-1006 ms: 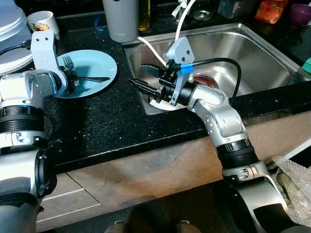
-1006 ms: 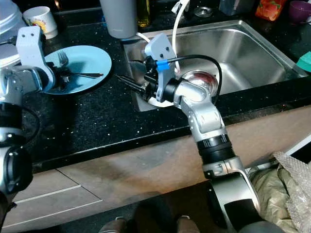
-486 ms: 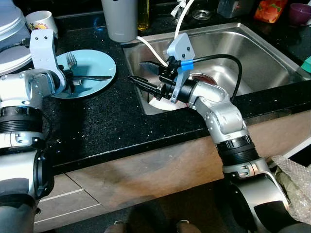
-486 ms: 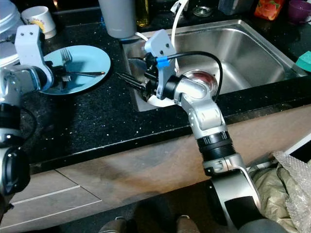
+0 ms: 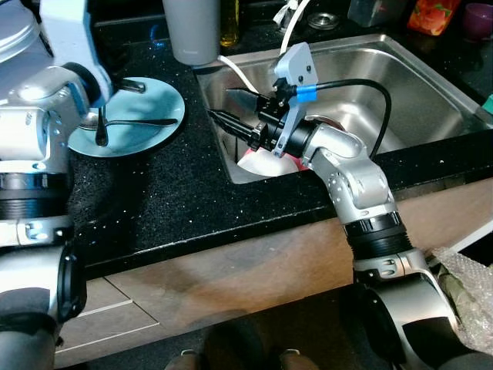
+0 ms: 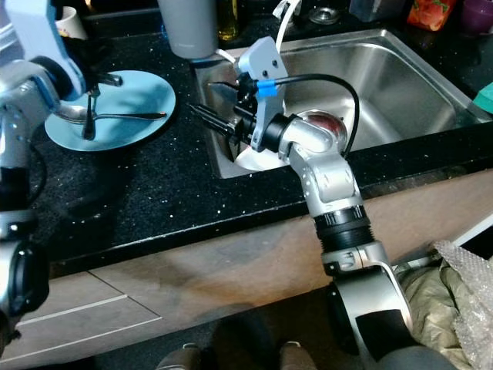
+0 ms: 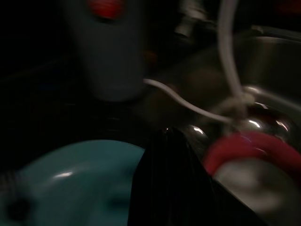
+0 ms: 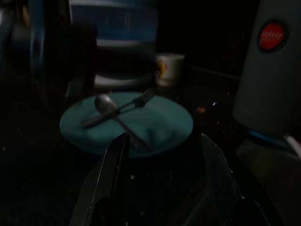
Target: Kitchen organization
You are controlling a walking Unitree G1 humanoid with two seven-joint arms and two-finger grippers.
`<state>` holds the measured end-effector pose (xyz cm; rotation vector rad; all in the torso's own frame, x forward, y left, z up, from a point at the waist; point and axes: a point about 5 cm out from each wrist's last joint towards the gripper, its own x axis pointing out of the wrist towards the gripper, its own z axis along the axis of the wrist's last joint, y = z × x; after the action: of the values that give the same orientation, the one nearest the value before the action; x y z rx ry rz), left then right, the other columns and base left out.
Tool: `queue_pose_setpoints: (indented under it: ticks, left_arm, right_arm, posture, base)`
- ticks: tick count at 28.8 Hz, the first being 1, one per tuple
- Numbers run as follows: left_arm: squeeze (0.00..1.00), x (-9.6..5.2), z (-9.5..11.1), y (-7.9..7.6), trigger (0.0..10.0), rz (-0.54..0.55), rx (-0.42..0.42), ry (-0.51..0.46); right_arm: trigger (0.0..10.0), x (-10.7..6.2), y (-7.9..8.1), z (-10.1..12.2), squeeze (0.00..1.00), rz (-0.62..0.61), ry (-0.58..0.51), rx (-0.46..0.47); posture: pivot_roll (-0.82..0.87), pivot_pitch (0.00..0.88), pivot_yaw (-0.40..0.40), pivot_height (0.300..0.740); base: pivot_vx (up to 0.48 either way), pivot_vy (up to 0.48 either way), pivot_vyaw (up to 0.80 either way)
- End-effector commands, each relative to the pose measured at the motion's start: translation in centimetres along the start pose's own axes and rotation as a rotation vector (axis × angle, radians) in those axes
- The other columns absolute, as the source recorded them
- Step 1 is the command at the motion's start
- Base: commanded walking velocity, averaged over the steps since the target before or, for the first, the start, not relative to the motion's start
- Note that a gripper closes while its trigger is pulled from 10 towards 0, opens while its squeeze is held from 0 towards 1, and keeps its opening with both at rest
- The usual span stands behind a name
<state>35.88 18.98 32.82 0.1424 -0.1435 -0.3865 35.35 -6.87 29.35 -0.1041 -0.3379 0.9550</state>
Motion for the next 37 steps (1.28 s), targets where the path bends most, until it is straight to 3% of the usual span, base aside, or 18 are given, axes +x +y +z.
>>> queue_pose_setpoints:
  ticks: [1, 4, 6, 7, 8, 9, 11, 17, 24, 37]
  left_arm:
    - [0.0, -0.2, 0.1, -0.7, 0.0, -0.045, 0.007, -0.02]
    - [0.0, -0.4, -1.0, -0.4, 0.0, -0.007, 0.023, 0.048]
    - [0.0, -0.5, -2.8, 1.5, 0.0, 0.168, 0.0, 0.192]
    - [0.0, -0.5, -2.8, 1.5, 0.0, 0.168, 0.0, 0.192]
    - [0.71, -0.9, -3.8, 2.2, 10.0, 0.229, -0.033, 0.267]
    - [1.0, -1.2, -4.4, 2.7, 10.0, 0.263, -0.066, 0.304]
    - [1.0, -1.7, -5.1, 3.0, 10.0, 0.294, -0.116, 0.35]
    - [1.0, -2.9, -6.2, 3.6, 10.0, 0.35, -0.138, 0.477]
    - [1.0, -3.1, -6.3, 3.8, 10.0, 0.387, -0.172, 0.514]
    - [1.0, -4.0, -6.1, 4.7, 10.0, 0.473, -0.145, 0.587]
  right_arm:
    - [10.0, -0.2, 0.0, 0.5, 0.0, -0.013, -0.028, 0.019]
    - [10.0, -0.4, 0.1, 0.5, 0.0, -0.024, -0.033, 0.032]
    - [10.0, -0.5, 0.2, 0.4, 0.0, -0.026, -0.029, 0.04]
    - [10.0, -0.5, 0.2, 0.4, 0.0, -0.026, -0.029, 0.04]
    - [10.0, -0.5, 0.2, 0.3, 0.0, -0.026, -0.025, 0.04]
    - [10.0, -0.5, 0.3, 0.2, 0.0, -0.026, -0.022, 0.041]
    - [10.0, -0.5, 0.3, 0.1, 0.0, -0.023, -0.014, 0.039]
    - [10.0, -0.5, 0.3, 0.0, 0.0, 0.002, 0.015, 0.028]
    - [10.0, -0.5, 0.0, 0.0, 0.0, 0.008, 0.029, 0.019]
    - [10.0, -0.7, -0.5, 0.0, 0.0, 0.017, 0.049, 0.009]
  posture:
    - [0.05, 0.17, 0.031, 0.74]
    - [0.05, 0.17, 0.031, 0.74]
    - [0.05, 0.172, 0.032, 0.74]
    - [0.05, 0.172, 0.032, 0.74]
    - [0.05, 0.172, 0.032, 0.74]
    - [0.05, 0.173, 0.032, 0.74]
    - [0.05, 0.171, 0.03, 0.74]
    - [0.05, 0.171, 0.026, 0.74]
    - [0.05, 0.172, 0.026, 0.74]
    - [0.05, 0.161, 0.025, 0.74]
  base:
    - [0.0, 0.0, 0.0]
    - [0.0, 0.0, 0.0]
    - [0.0, 0.0, 0.0]
    - [0.0, 0.0, 0.0]
    - [0.0, 0.0, 0.0]
    - [0.0, 0.0, 0.0]
    - [0.0, 0.0, 0.0]
    - [0.0, 0.0, 0.0]
    - [0.0, 0.0, 0.0]
    - [0.0, 0.0, 0.0]
